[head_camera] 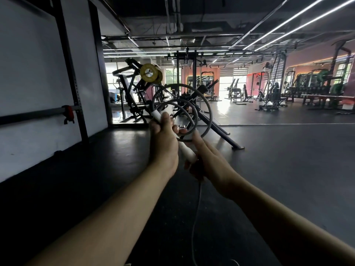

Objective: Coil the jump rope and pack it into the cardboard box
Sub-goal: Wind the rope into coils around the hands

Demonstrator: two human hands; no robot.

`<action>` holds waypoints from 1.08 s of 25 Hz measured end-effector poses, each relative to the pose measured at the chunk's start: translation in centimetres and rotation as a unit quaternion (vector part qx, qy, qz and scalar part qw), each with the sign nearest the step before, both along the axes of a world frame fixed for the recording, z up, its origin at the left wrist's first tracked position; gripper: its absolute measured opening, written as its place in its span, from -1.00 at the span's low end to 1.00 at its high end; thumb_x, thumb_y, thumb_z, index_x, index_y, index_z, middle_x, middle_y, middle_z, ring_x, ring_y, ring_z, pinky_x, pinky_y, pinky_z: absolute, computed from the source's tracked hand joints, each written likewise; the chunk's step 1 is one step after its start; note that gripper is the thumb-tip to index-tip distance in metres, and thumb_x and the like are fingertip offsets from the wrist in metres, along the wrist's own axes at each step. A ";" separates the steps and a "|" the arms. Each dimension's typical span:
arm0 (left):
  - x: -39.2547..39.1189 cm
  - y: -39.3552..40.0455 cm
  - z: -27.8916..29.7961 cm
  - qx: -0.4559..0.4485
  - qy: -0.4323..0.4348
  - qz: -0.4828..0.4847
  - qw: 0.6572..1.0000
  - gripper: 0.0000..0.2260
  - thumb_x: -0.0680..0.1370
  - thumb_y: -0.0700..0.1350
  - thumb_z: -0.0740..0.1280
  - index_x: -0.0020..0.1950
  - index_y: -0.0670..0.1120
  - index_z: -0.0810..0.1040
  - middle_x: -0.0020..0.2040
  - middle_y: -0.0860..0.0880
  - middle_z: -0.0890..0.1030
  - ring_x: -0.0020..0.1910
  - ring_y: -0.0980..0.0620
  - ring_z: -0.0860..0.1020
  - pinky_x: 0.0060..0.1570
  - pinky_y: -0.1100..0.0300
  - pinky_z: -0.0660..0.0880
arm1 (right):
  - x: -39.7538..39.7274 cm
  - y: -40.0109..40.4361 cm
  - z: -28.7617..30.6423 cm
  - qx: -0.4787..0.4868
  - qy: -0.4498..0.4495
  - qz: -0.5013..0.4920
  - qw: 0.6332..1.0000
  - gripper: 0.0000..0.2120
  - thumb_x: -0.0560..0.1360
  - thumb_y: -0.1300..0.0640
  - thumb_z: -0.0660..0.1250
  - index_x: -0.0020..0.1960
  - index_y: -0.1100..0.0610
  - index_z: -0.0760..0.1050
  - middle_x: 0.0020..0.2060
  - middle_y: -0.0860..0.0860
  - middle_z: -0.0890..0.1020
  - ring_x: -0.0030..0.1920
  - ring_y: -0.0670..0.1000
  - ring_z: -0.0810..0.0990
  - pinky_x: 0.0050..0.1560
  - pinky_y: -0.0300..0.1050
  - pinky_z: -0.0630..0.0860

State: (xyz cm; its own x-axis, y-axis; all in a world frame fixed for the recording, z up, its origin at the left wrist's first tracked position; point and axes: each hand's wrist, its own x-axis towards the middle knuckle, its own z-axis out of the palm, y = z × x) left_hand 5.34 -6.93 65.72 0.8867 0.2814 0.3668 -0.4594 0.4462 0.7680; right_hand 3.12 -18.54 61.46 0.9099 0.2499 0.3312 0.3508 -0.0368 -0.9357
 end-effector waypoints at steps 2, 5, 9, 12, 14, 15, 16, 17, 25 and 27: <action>-0.2 -0.4 -0.4 0.018 0.008 0.009 1.000 -0.87 0.71 -0.02 0.15 0.07 -0.03 0.43 -0.37 0.14 0.59 -0.25 0.11 0.52 0.11 -0.02 0.52 | 0.2 0.9 0.3 0.039 0.002 -0.025 0.999 -0.41 0.51 -0.38 0.26 0.18 0.13 0.53 -0.42 -0.01 0.47 -0.48 -0.07 0.41 -0.51 -0.21 0.32; 0.1 0.7 -0.6 -0.011 0.026 -0.019 0.999 -0.85 0.70 -0.04 0.20 0.16 -0.10 0.44 -0.18 0.05 0.65 -0.04 -0.05 0.61 0.24 -0.10 0.53 | 0.8 0.3 0.7 0.056 0.008 -0.073 0.996 -0.64 0.55 -0.19 0.36 0.09 0.10 0.60 -0.39 -0.04 0.44 -0.47 -0.10 0.38 -0.51 -0.24 0.30; -0.6 2.3 -1.8 -0.035 0.068 -0.101 0.992 -0.66 0.68 -0.12 0.22 0.39 -0.27 0.40 0.03 -0.12 0.62 0.26 -0.20 0.59 0.24 -0.09 0.55 | 1.0 -0.8 2.4 0.053 0.020 -0.067 0.996 -0.82 0.59 -0.06 0.36 0.13 -0.03 0.65 -0.27 -0.02 0.43 -0.48 -0.12 0.38 -0.49 -0.22 0.29; -0.5 3.6 -2.0 -0.027 0.078 -0.140 0.987 -0.63 0.68 -0.11 0.20 0.40 -0.32 0.42 0.13 -0.18 0.67 0.28 -0.20 0.60 0.28 -0.08 0.52 | 0.7 -0.8 3.0 0.019 0.015 -0.024 0.999 -0.80 0.61 -0.04 0.34 0.18 -0.05 0.63 -0.32 -0.03 0.38 -0.50 -0.11 0.32 -0.48 -0.18 0.20; -0.2 4.2 -2.0 -0.003 0.092 -0.156 0.984 -0.63 0.68 -0.09 0.19 0.37 -0.32 0.45 0.23 -0.24 0.66 0.28 -0.19 0.60 0.28 -0.05 0.53 | 0.6 -0.6 3.2 0.004 0.021 0.000 1.000 -0.75 0.62 -0.03 0.33 0.24 0.04 0.59 -0.39 -0.05 0.33 -0.51 -0.10 0.26 -0.45 -0.17 0.12; -0.1 4.4 -2.0 0.004 0.100 -0.165 0.981 -0.67 0.68 -0.09 0.20 0.34 -0.29 0.47 0.23 -0.23 0.66 0.25 -0.18 0.62 0.26 -0.03 0.54 | 0.6 -0.7 3.3 -0.001 0.026 0.002 1.000 -0.71 0.63 -0.03 0.31 0.26 0.11 0.54 -0.40 -0.06 0.33 -0.52 -0.10 0.24 -0.45 -0.17 0.11; -0.1 4.5 -2.0 0.002 0.111 -0.169 0.979 -0.73 0.68 -0.11 0.21 0.28 -0.25 0.49 0.20 -0.21 0.68 0.21 -0.16 0.65 0.21 -0.01 0.57 | 0.6 -0.7 3.4 -0.004 0.029 -0.003 1.000 -0.67 0.64 -0.03 0.30 0.27 0.19 0.49 -0.40 -0.06 0.33 -0.52 -0.10 0.25 -0.46 -0.18 0.12; 0.0 4.6 -2.0 -0.006 0.118 -0.172 0.978 -0.80 0.67 -0.12 0.23 0.21 -0.20 0.52 0.14 -0.19 0.70 0.14 -0.13 0.67 0.15 0.01 0.60 | 0.6 -0.7 3.5 -0.007 0.028 -0.011 1.000 -0.64 0.65 -0.03 0.28 0.26 0.24 0.45 -0.40 -0.05 0.34 -0.52 -0.11 0.26 -0.48 -0.19 0.15; 0.5 8.5 -2.2 0.188 0.118 -0.108 0.969 -0.35 0.30 -0.15 0.56 0.37 -0.02 0.48 0.22 -0.09 0.66 0.18 -0.07 0.63 0.13 -0.01 0.57 | 0.1 -2.5 5.1 -0.182 -0.002 -0.031 0.983 -0.81 0.68 0.01 0.21 0.04 0.15 0.39 -0.34 0.00 0.40 -0.44 -0.07 0.37 -0.48 -0.21 0.28; 0.0 9.3 -0.1 0.357 0.024 -0.040 0.933 -0.16 0.30 -0.11 0.60 0.50 0.11 0.30 0.39 0.01 0.52 0.37 0.00 0.45 0.22 0.11 0.40 | 0.2 -3.5 6.2 -0.275 -0.012 -0.024 0.961 -0.81 0.67 0.02 0.23 0.03 0.16 0.42 -0.31 0.02 0.41 -0.43 -0.08 0.37 -0.50 -0.22 0.28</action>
